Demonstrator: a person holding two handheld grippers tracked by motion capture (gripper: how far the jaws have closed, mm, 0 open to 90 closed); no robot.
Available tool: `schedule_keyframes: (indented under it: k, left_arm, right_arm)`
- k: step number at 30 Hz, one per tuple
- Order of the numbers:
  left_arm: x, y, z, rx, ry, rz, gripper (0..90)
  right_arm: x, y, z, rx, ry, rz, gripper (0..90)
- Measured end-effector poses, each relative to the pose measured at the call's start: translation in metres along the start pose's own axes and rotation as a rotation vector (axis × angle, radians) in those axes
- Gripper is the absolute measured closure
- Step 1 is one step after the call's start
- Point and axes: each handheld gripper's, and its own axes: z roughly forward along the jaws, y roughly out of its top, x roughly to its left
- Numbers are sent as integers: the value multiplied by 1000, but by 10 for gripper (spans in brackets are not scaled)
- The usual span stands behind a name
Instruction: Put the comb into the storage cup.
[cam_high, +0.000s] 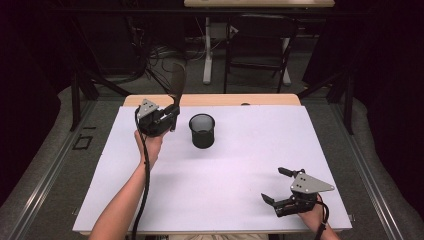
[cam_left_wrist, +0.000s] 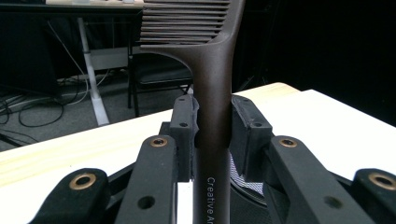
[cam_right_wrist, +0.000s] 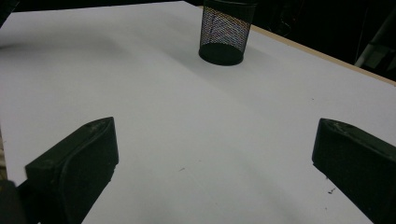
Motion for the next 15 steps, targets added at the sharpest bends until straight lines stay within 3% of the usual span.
schedule_keyframes:
  k: [15]
  left_arm:
    - [-5, 12, 5, -18, -3, 16, 724]
  right_arm:
    - [0, 0, 0, -1, 0, 5, 1]
